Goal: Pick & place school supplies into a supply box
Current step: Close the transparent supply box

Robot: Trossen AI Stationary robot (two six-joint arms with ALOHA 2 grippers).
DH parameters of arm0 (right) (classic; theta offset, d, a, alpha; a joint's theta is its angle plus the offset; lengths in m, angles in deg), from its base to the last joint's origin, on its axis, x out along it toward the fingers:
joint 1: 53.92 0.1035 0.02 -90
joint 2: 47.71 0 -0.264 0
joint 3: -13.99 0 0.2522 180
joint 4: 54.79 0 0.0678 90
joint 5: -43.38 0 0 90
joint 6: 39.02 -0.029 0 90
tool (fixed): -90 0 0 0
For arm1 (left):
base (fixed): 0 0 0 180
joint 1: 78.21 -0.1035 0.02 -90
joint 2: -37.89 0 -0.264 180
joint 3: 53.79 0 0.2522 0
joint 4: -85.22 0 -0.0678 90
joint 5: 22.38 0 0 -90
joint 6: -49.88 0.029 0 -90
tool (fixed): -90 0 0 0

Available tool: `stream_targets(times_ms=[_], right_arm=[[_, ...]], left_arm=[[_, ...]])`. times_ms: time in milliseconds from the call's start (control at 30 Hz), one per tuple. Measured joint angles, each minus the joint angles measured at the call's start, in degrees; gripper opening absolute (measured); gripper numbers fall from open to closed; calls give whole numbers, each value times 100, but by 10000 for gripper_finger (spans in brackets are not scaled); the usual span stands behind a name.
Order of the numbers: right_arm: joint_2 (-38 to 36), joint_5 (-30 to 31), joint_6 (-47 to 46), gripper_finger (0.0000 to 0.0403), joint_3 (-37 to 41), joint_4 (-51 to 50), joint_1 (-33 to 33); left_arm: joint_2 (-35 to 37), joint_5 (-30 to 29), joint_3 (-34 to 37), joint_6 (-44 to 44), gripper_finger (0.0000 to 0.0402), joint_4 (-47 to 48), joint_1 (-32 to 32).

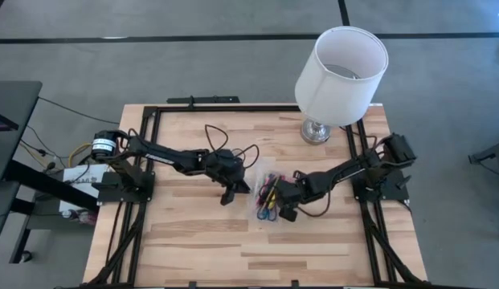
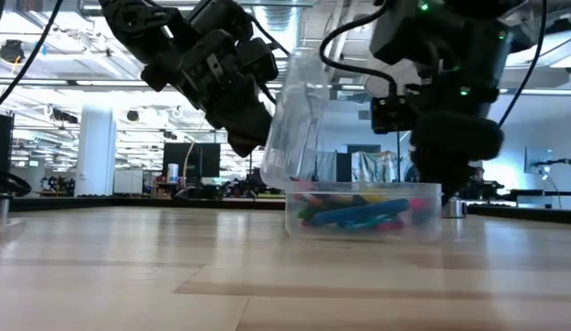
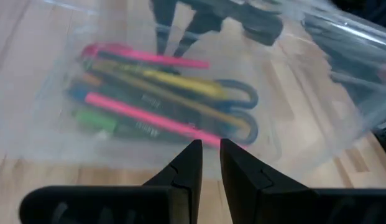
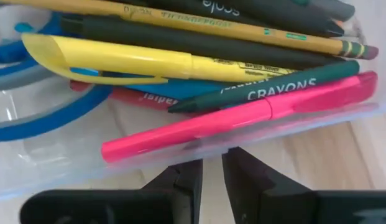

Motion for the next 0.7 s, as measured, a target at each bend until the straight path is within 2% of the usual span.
stream_targets(times_ms=[400, 700], right_arm=[[0, -125, 742, 54, 0, 813, -516], [0, -277, 919, 54, 11, 953, -762]], left_arm=[[0, -189, 0, -42, 51, -247, 72], [-17, -585, 0, -39, 51, -246, 59]])
